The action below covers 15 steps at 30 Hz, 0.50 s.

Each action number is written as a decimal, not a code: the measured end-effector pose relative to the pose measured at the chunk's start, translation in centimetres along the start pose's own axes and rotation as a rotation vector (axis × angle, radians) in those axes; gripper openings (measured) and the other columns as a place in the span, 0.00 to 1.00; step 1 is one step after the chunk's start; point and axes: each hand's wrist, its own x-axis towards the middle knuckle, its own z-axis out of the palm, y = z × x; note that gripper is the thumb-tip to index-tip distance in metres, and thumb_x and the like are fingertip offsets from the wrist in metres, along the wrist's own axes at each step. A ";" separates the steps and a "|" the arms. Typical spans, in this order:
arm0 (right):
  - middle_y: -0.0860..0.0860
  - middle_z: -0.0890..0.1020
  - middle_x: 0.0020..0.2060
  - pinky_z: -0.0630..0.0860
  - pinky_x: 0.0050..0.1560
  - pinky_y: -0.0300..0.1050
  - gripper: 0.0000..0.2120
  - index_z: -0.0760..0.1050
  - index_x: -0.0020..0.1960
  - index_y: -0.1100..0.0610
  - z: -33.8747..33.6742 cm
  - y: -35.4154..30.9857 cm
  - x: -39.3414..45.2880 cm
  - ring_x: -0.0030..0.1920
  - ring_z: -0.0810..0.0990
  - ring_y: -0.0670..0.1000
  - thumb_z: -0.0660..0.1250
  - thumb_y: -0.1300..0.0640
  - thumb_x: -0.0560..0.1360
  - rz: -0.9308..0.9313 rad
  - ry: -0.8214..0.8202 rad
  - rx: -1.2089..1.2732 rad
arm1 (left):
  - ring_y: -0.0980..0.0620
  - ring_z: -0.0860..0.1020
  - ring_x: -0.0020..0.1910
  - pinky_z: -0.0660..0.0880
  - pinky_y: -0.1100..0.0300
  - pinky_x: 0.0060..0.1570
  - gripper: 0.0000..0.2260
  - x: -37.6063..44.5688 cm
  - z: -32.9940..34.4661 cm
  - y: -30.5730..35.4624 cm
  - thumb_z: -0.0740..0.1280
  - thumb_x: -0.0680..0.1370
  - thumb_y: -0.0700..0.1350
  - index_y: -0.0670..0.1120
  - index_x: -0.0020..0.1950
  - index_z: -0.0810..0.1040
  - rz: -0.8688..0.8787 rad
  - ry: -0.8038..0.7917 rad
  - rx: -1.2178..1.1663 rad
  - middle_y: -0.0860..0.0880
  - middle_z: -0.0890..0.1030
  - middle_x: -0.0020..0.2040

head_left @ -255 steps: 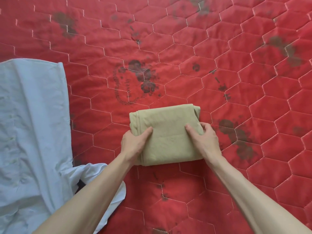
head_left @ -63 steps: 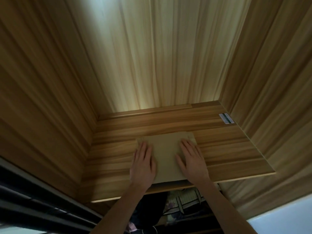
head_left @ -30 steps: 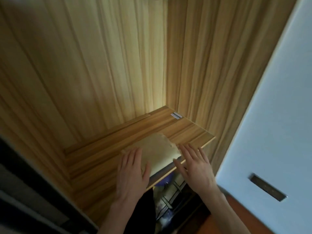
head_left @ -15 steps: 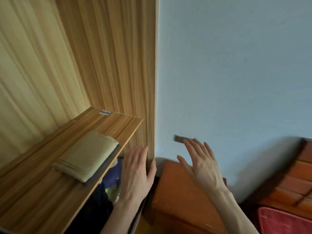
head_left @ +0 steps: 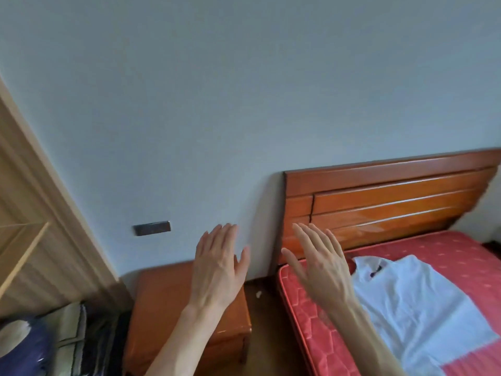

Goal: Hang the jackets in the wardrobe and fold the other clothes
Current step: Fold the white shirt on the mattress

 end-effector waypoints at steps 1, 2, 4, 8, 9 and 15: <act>0.50 0.78 0.71 0.65 0.78 0.56 0.28 0.74 0.75 0.54 -0.6 1.9 -0.8 0.75 0.72 0.52 0.59 0.38 0.83 0.032 0.009 -0.002 | 0.46 0.74 0.73 0.69 0.44 0.74 0.23 0.4 1.0 2.0 0.58 0.84 0.56 0.45 0.74 0.73 0.018 -0.014 -0.021 0.46 0.78 0.71; 0.50 0.78 0.71 0.65 0.78 0.57 0.28 0.74 0.75 0.54 -1.2 3.8 -1.6 0.75 0.72 0.52 0.59 0.38 0.83 0.066 0.014 -0.002 | 0.46 0.74 0.72 0.70 0.44 0.74 0.23 0.7 2.0 4.0 0.58 0.84 0.56 0.45 0.74 0.73 0.039 -0.024 -0.031 0.46 0.78 0.71; 0.51 0.78 0.71 0.65 0.77 0.57 0.29 0.74 0.74 0.55 -2.4 7.5 -3.1 0.75 0.72 0.53 0.59 0.37 0.83 0.123 0.025 -0.013 | 0.46 0.74 0.72 0.71 0.45 0.73 0.24 1.2 4.0 7.7 0.58 0.84 0.57 0.45 0.75 0.73 0.084 -0.053 -0.046 0.46 0.78 0.71; 0.51 0.78 0.71 0.65 0.77 0.57 0.30 0.73 0.75 0.55 -4.5 14.9 -6.2 0.75 0.72 0.53 0.57 0.36 0.83 0.235 0.046 -0.009 | 0.47 0.74 0.73 0.72 0.47 0.72 0.25 1.9 8.2 15.1 0.57 0.85 0.58 0.45 0.76 0.72 0.174 -0.104 -0.076 0.46 0.77 0.72; 0.50 0.78 0.71 0.65 0.77 0.57 0.31 0.72 0.76 0.55 -5.0 16.8 -7.0 0.76 0.72 0.53 0.55 0.35 0.83 0.260 0.041 -0.013 | 0.47 0.73 0.73 0.73 0.46 0.72 0.25 1.9 9.3 16.9 0.57 0.85 0.58 0.45 0.76 0.72 0.189 -0.114 -0.086 0.46 0.77 0.72; 0.49 0.76 0.73 0.64 0.78 0.54 0.36 0.71 0.77 0.54 -6.6 26.3 -11.5 0.76 0.71 0.52 0.45 0.31 0.84 0.389 0.027 -0.015 | 0.47 0.72 0.74 0.71 0.44 0.73 0.25 1.6 15.5 27.1 0.57 0.85 0.57 0.44 0.76 0.73 0.270 -0.196 -0.117 0.46 0.77 0.72</act>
